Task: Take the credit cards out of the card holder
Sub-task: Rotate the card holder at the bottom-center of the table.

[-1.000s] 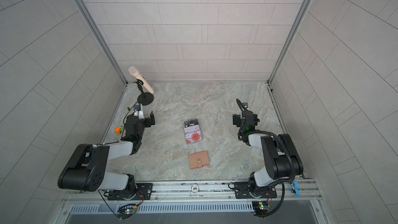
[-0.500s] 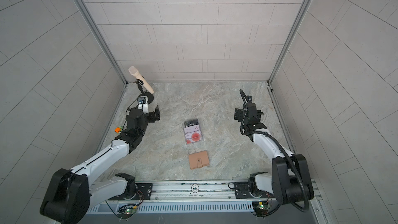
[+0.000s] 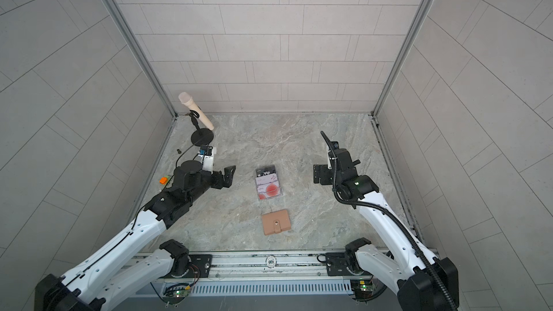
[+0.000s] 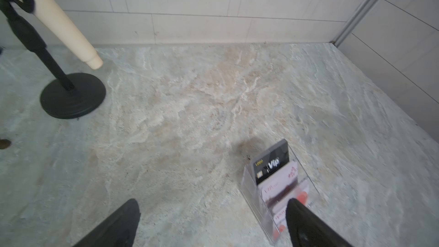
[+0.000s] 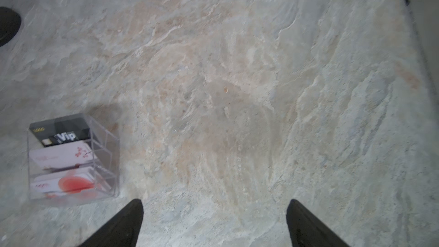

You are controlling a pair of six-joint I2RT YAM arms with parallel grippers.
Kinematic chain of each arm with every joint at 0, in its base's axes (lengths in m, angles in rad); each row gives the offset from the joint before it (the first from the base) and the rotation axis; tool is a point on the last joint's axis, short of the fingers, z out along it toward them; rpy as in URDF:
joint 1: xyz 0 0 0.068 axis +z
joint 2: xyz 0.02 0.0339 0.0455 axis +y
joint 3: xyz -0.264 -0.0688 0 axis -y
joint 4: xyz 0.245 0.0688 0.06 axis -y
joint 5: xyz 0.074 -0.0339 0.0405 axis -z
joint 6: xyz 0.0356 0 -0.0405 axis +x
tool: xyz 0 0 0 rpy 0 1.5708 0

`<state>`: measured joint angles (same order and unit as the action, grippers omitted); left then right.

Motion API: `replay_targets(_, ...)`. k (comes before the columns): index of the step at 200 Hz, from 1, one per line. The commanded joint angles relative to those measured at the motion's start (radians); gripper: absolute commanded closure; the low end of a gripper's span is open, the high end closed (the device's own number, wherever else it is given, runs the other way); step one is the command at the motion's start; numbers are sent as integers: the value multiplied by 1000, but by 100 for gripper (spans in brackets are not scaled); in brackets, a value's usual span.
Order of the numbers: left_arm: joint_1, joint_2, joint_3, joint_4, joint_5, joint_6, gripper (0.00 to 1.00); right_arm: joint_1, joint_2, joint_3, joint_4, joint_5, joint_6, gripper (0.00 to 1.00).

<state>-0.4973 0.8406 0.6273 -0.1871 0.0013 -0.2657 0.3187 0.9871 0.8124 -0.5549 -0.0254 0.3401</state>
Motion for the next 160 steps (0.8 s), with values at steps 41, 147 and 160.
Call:
replay_targets(41,-57,-142,-117,-158,289,-217,4,152,-39,-27,-211,-220,155,8)
replay_targets(147,-234,50,-243,178,483,-258,16,466,38,-300,16,-312,461,20)
replay_targets(160,-248,112,-207,144,480,-202,18,479,43,-315,38,-311,475,21)
